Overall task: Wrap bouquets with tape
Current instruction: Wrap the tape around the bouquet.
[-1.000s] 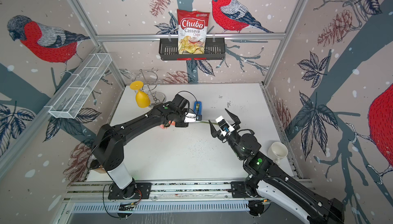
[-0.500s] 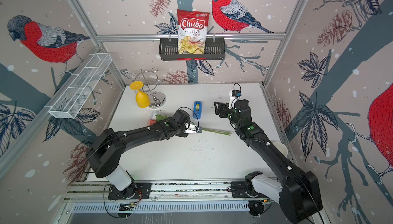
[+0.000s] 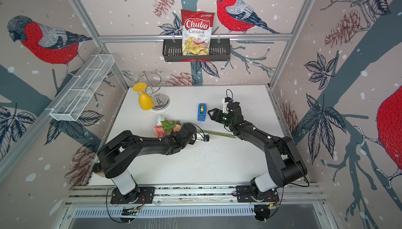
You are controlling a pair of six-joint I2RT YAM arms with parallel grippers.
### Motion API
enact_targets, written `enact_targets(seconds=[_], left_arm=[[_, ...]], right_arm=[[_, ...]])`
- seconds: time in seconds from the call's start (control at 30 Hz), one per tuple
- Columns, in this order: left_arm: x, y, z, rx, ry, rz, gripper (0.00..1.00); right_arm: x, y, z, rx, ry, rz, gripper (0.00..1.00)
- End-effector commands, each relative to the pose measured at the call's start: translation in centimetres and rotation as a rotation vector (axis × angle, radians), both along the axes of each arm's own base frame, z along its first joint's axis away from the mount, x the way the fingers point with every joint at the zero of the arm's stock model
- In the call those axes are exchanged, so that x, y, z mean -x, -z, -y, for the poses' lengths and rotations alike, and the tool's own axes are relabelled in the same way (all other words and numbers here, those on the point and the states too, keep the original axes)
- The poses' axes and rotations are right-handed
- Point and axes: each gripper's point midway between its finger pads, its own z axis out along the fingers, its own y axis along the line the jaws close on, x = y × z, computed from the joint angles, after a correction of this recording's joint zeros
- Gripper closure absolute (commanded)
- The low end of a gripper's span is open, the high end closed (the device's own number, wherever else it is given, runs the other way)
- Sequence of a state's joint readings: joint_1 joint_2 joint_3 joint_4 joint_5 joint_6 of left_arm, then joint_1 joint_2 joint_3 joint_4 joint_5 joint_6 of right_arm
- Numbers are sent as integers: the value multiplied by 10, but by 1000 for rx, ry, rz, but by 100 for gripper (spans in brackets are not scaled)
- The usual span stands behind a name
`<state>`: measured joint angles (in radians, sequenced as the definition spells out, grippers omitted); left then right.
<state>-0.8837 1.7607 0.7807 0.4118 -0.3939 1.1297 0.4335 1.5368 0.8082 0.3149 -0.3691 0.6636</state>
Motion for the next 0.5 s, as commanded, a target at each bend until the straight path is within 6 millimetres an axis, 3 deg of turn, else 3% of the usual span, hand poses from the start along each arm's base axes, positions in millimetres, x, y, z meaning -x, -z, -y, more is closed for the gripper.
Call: enact_targets(seconds=[0.0, 0.2, 0.4, 0.47], left_arm=[[-13, -24, 3, 70, -32, 168, 100], [-9, -14, -7, 47, -58, 210, 100], [-3, -9, -5, 46, -52, 200, 100], [-1, -2, -4, 24, -45, 181, 100]], right_arm=[[-5, -4, -15, -72, -30, -3, 33], [-9, 25, -30, -84, -56, -83, 38], [-7, 40, -44, -114, -68, -120, 40], [-8, 44, -50, -118, -76, -132, 45]])
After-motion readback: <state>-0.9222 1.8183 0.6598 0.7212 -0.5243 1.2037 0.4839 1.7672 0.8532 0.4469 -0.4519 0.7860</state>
